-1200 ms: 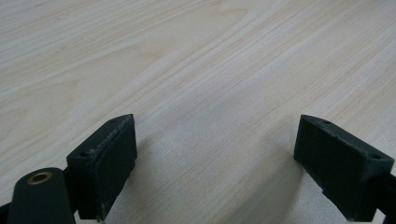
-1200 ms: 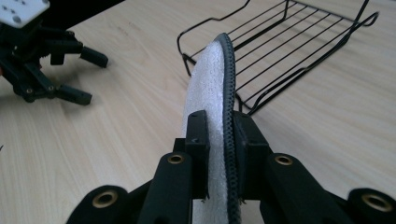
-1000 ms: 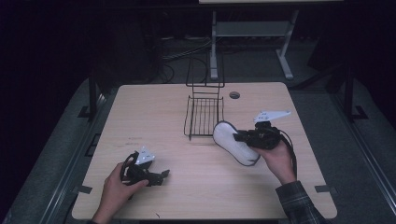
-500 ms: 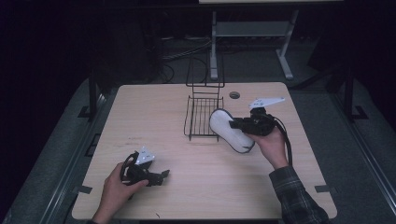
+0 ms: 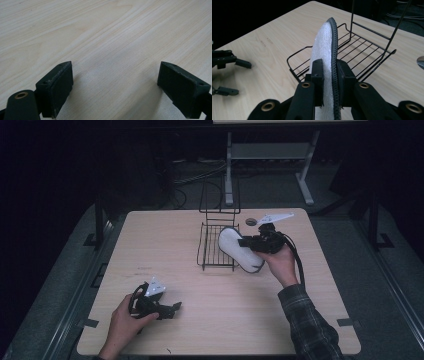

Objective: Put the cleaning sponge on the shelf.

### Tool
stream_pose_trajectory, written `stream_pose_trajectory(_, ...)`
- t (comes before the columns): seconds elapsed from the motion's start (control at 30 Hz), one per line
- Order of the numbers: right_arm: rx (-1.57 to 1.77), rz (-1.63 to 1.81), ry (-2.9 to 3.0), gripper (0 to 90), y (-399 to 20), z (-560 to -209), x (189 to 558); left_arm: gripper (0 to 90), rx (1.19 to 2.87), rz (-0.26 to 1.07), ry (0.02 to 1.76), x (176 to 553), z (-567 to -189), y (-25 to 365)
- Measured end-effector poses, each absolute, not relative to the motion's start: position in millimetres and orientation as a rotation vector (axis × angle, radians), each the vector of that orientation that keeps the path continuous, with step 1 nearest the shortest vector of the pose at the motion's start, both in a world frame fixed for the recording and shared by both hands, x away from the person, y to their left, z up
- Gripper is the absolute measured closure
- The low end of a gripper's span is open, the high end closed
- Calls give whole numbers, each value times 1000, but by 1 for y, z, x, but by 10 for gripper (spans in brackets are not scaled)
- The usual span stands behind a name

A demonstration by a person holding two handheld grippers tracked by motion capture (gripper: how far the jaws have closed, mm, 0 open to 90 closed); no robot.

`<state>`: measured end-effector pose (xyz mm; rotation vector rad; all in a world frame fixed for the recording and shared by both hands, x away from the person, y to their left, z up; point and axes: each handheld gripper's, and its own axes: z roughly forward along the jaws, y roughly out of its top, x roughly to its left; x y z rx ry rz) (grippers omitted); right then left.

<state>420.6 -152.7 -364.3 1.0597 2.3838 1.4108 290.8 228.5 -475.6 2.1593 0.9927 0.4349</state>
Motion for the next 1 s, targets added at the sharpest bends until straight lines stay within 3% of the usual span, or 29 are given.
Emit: stream_pose_trajectory(1.0, 1119, 1403, 2395, 778, -107, -379, 477, 125, 2166, 432, 983, 291, -476, 229)
